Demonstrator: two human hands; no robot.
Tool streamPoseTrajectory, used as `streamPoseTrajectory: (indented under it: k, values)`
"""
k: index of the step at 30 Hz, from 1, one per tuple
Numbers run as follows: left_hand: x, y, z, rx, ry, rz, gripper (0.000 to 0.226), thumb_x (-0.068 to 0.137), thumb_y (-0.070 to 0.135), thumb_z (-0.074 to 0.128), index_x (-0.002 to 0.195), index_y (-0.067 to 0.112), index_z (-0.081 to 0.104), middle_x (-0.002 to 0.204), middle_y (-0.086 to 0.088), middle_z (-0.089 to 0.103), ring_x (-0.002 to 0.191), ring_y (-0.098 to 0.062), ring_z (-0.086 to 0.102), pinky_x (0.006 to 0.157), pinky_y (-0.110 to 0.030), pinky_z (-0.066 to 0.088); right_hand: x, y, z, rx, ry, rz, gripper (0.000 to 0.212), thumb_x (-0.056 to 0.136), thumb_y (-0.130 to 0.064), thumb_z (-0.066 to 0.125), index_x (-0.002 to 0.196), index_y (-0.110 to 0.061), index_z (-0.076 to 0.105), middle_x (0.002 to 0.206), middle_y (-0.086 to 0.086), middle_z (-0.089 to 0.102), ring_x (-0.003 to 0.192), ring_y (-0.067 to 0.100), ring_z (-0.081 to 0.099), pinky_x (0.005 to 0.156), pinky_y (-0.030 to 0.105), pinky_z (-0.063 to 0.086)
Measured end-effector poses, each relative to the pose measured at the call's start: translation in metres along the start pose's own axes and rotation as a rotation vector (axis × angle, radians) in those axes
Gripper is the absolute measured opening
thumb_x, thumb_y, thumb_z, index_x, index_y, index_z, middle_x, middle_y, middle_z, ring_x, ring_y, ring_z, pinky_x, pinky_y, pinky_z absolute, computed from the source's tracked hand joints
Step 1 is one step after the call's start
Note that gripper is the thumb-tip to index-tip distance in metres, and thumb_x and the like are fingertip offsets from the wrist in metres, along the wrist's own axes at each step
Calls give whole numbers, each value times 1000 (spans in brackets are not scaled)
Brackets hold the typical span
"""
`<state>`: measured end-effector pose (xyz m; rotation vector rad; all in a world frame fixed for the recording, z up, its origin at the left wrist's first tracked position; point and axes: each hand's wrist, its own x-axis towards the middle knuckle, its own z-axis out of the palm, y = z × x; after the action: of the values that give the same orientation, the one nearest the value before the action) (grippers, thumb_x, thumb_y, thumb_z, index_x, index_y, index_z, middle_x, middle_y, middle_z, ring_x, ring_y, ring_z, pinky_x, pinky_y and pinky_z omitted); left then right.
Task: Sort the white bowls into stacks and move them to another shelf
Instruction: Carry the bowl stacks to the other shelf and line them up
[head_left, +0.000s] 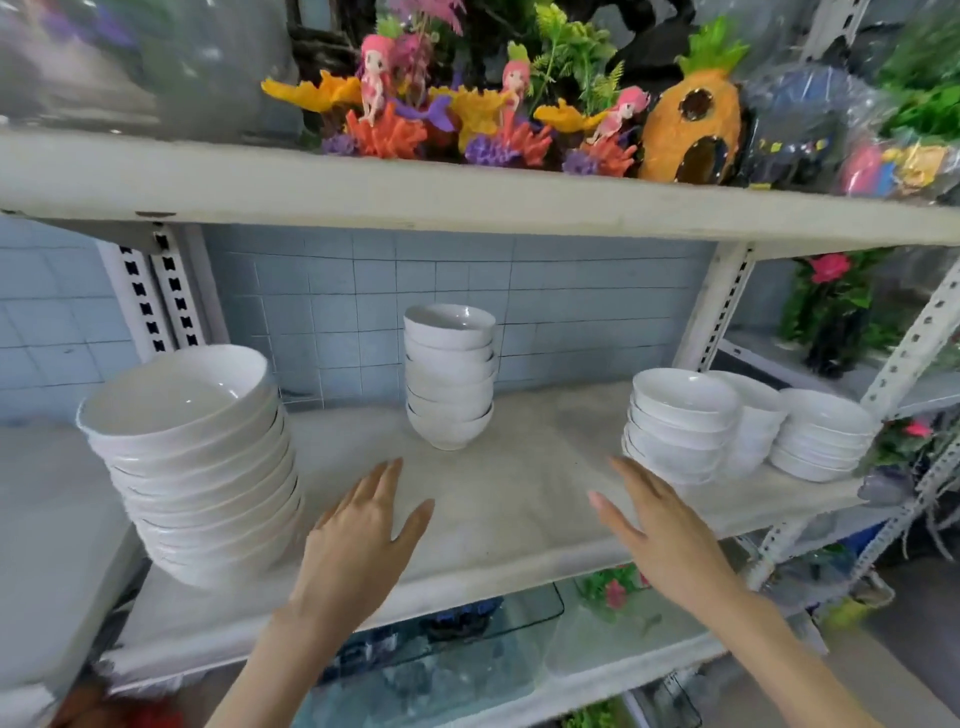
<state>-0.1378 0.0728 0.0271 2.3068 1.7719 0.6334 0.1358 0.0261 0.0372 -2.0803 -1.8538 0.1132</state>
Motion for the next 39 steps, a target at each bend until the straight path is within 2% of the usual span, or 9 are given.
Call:
streamPoseTrajectory:
  k: [6, 15, 17, 20, 23, 28, 33, 36, 39]
  values:
    - [41, 13, 13, -56, -22, -72, 64, 95, 56, 32, 149, 24, 15, 153, 8, 28, 122, -25, 51, 89, -39, 44, 57, -5, 19, 205, -77, -93, 62, 94, -53, 37, 148, -28, 19, 154, -11, 22, 140, 8, 24, 103, 24, 26]
    - [132, 8, 28, -574, -41, -206, 99, 85, 40, 65, 151, 18, -6, 160, 4, 8, 145, -12, 15, 118, -36, 19, 167, -26, 45, 750, -187, -188, 107, 65, -82, 47, 149, -31, 5, 156, -13, 10, 142, 6, 18, 116, 38, 22]
    - [154, 9, 27, -675, -53, -220, 108, 80, 35, 72, 150, 20, -8, 158, 6, 12, 144, -12, 18, 117, -34, 21, 187, -35, 48, 844, -200, -207, 103, 69, -74, 52, 149, -29, 5, 157, -9, 13, 140, 8, 23, 115, 35, 24]
    - [178, 12, 23, -769, -31, -186, 98, 74, 20, 79, 140, 33, 8, 139, 20, 33, 129, -8, 35, 93, -5, 37, 211, -45, 50, 945, -254, -255, 89, 79, -53, 57, 148, -29, 6, 149, -15, 24, 129, -2, 34, 103, 19, 31]
    - [191, 13, 24, -805, -21, -186, 99, 70, 21, 83, 134, 41, 11, 121, 28, 37, 117, -2, 40, 73, -3, 40, 226, -49, 57, 1047, -305, -344, 70, 87, -32, 62, 137, -38, 13, 128, -37, 30, 106, -30, 38, 83, -2, 34]
    - [197, 7, 34, -850, -4, -186, 108, 42, 44, 84, 130, 35, 22, 120, 28, 43, 106, 17, 44, 76, -2, 43, 238, -48, 67, 1118, -343, -412, 81, 74, -30, 71, 136, -38, 19, 131, -30, 39, 117, -16, 43, 90, 6, 39]
    - [200, -2, 37, -853, 25, -235, 109, 38, 48, 85, 131, 38, 30, 122, 25, 50, 109, 13, 49, 79, -9, 46, 247, -48, 73, 1146, -272, -405, 82, 70, -27, 82, 135, -32, 32, 125, -28, 51, 113, -13, 50, 87, 7, 42]
    - [201, -4, 39, -848, 44, -245, 113, 38, 45, 89, 136, 33, 34, 123, 19, 54, 114, 2, 53, 89, -20, 49, 247, -48, 77, 1163, -242, -382, 89, 62, -37, 83, 137, -26, 37, 130, -17, 55, 120, -1, 50, 96, 18, 44]
    - [202, -3, 37, -848, 41, -220, 110, 41, 40, 93, 134, 34, 35, 122, 22, 55, 110, 8, 53, 84, -13, 49, 246, -49, 74, 1174, -233, -381, 90, 59, -38, 82, 137, -26, 38, 128, -20, 56, 120, -1, 50, 94, 18, 44]
